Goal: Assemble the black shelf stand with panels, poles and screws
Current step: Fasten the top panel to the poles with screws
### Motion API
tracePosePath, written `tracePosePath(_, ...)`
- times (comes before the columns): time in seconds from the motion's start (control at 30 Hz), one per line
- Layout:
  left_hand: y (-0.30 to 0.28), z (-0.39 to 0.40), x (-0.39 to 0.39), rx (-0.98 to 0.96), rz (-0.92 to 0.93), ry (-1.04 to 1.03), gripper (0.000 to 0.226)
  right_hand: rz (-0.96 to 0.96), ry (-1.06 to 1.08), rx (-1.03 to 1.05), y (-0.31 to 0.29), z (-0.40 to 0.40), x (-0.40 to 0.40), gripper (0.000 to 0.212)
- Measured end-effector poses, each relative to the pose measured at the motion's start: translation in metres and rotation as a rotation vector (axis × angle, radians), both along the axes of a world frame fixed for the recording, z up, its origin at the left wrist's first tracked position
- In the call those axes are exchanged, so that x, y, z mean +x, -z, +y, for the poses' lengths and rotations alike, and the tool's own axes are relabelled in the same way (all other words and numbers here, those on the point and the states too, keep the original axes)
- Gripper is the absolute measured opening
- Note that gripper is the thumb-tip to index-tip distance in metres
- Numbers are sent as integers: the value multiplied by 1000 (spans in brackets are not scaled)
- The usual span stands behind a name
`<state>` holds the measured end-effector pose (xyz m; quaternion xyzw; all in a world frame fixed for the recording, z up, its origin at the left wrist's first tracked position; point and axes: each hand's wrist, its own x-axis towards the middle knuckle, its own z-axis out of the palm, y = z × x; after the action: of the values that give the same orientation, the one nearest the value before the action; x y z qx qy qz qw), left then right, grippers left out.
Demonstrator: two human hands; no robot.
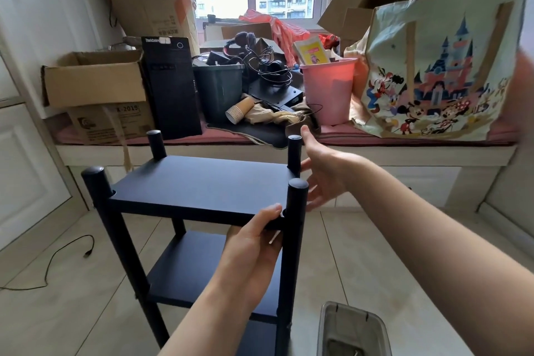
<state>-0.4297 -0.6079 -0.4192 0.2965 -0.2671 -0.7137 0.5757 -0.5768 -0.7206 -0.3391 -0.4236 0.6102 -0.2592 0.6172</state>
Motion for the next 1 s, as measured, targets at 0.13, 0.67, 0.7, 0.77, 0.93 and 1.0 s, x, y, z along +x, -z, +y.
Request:
tracePosePath(0.13,4,-3,0,-10,-12,-7,20,22,-12,24,-5,-8,7,98)
tracePosePath(0.67,-2,-1,1,-32,-58,-17,12,169,87,-208,-10,8,30,60)
tracePosePath(0.7,-2,0,0,-30,-54,-20,11,150,81,-197,-10,10,30,62)
tracePosePath(0.77,-2,0,0,-38,-50,-26,11,128,68,-171,-9,15,28,72)
tracePosePath(0.93,2,-1,4,-87,-96,-56,19,204,39,-315,9,30,15,77)
tracePosePath(1.0,3,-1,7,-119,-113,-58,26,180,72,-413,24,49,10,56)
